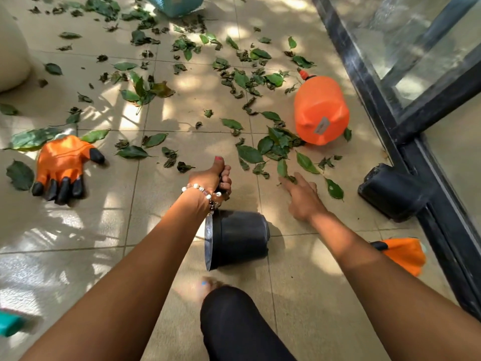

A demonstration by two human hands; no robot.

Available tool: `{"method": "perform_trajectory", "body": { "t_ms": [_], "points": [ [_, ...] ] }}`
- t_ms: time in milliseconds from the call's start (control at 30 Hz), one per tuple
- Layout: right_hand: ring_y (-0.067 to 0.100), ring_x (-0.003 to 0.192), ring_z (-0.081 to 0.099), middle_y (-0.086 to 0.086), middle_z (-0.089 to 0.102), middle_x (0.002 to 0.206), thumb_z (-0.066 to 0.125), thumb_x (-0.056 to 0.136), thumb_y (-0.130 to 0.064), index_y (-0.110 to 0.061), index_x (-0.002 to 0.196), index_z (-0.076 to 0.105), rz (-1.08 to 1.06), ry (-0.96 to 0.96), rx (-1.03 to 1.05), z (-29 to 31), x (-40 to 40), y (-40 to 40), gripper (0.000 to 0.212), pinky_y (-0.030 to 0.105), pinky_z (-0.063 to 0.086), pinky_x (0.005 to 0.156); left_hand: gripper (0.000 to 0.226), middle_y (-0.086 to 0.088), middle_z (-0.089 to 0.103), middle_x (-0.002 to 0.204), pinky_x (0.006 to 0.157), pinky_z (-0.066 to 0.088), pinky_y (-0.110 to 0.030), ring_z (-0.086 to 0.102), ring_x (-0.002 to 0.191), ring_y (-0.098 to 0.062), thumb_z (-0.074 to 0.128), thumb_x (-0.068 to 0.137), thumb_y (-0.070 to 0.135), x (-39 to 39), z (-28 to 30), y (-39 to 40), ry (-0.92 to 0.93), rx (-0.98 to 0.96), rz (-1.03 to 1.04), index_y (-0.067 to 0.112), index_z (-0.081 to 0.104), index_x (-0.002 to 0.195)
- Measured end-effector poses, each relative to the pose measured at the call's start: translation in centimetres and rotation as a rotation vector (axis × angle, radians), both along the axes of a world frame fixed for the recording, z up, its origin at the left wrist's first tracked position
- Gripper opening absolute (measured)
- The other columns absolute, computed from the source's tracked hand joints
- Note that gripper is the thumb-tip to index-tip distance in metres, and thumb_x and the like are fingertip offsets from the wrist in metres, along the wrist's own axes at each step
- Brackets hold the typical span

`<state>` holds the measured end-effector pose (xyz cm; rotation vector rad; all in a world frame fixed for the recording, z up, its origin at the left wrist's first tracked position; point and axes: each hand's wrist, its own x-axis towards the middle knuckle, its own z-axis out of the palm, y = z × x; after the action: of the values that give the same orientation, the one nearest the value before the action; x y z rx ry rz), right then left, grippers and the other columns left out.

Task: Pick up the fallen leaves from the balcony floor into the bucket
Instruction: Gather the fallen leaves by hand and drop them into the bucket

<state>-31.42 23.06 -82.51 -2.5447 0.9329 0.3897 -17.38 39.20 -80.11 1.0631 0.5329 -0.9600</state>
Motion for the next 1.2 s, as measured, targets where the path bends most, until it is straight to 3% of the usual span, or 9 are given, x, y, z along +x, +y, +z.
{"method": "perform_trajectory", "body": {
  "t_ms": [333,400,533,700,800,867,1000,1100,1200],
  "points": [
    [0.024,0.105,0.062,0.015,0.068,0.111,0.054,0.088,0.007,-0.004,0.107,0.071,0.058,-0.285,-0.089,-3.3,1.0,-1.3,0.028,0.015,0.043,0.085,0.033,-0.015,0.058,0.060,0.041,0.041,-0.017,0.047,0.042,-0.016,0.055,0.098,0.021,1.2,-1.4,-2.1,-0.047,0.015,0.029,-0.002,0.054,0.075],
    [0.014,0.097,0.067,0.007,0.072,0.106,0.065,0.085,0.004,-0.005,0.104,0.073,-0.127,-0.510,0.127,-2.0,2.0,-0.5,0.023,0.005,0.045,0.080,0.028,-0.018,0.060,0.067,0.040,0.044,-0.017,0.048,0.045,-0.017,0.057,0.097,0.018,1.4,-1.7,-2.6,-0.027,0.028,0.046,-0.004,0.056,0.079],
    [0.008,0.097,0.068,-0.002,0.073,0.104,0.073,0.080,-0.002,-0.016,0.100,0.075,-0.344,-0.727,0.562,0.4,5.8,2.1,0.025,0.025,0.055,0.089,0.033,-0.013,0.059,0.066,0.040,0.044,-0.018,0.049,0.048,-0.016,0.053,0.099,0.028,1.4,-1.5,-3.9,-0.069,0.132,-0.026,-0.001,0.059,0.085],
    [0.016,0.084,0.061,0.009,0.070,0.095,0.050,0.087,0.005,-0.005,0.099,0.071,0.063,-0.624,0.325,2.1,8.0,6.7,0.026,0.030,0.052,0.076,0.063,-0.017,0.066,0.111,0.068,0.048,-0.031,0.062,0.090,-0.028,0.031,0.101,0.054,2.1,-1.5,-4.7,-0.196,0.418,-0.171,0.000,0.058,0.118],
    [0.026,0.125,0.044,0.012,0.054,0.131,0.045,0.086,0.006,-0.006,0.123,0.057,0.390,-0.274,0.274,1.9,8.2,6.5,0.041,0.043,0.033,0.104,0.068,-0.016,0.059,0.130,0.092,0.046,-0.038,0.058,0.116,-0.032,0.034,0.099,0.055,2.8,-2.5,-4.2,-0.149,0.440,-0.171,-0.001,0.050,0.132],
    [0.022,0.145,0.019,0.005,0.030,0.155,0.042,0.093,0.002,-0.018,0.144,0.041,0.432,-0.058,0.403,1.9,8.3,5.2,0.054,0.048,0.010,0.118,0.065,-0.013,0.067,0.115,0.090,0.050,-0.039,0.065,0.100,-0.033,0.047,0.093,0.058,3.1,-3.2,-3.6,-0.127,0.475,-0.131,0.000,0.059,0.121],
    [0.016,0.126,0.050,-0.004,0.055,0.139,0.040,0.091,0.013,-0.028,0.122,0.065,-0.021,-0.369,0.843,2.0,8.4,2.5,0.056,0.039,0.042,0.106,0.045,-0.007,0.057,0.057,0.044,0.046,-0.021,0.049,0.036,-0.016,0.058,0.093,0.047,3.4,-3.6,-3.5,-0.063,0.326,0.011,0.004,0.058,0.079],
    [0.018,0.115,0.054,0.001,0.057,0.129,0.044,0.094,0.007,-0.025,0.118,0.066,-0.137,-0.408,0.331,-0.3,8.5,0.8,0.046,0.040,0.049,0.099,0.046,-0.001,0.045,0.048,0.036,0.032,-0.011,0.035,0.031,-0.011,0.057,0.096,0.040,4.0,-3.2,-3.0,-0.043,0.231,0.045,0.010,0.050,0.062],
    [0.029,0.126,0.035,0.011,0.033,0.141,0.054,0.094,-0.006,-0.032,0.144,0.037,0.119,-0.099,-0.027,-3.0,8.5,0.9,0.060,0.045,0.037,0.107,0.046,-0.001,0.045,0.053,0.037,0.032,-0.012,0.034,0.036,-0.011,0.056,0.096,0.042,4.7,-3.1,-2.0,-0.043,0.247,0.029,0.010,0.051,0.063]
  ]
}}
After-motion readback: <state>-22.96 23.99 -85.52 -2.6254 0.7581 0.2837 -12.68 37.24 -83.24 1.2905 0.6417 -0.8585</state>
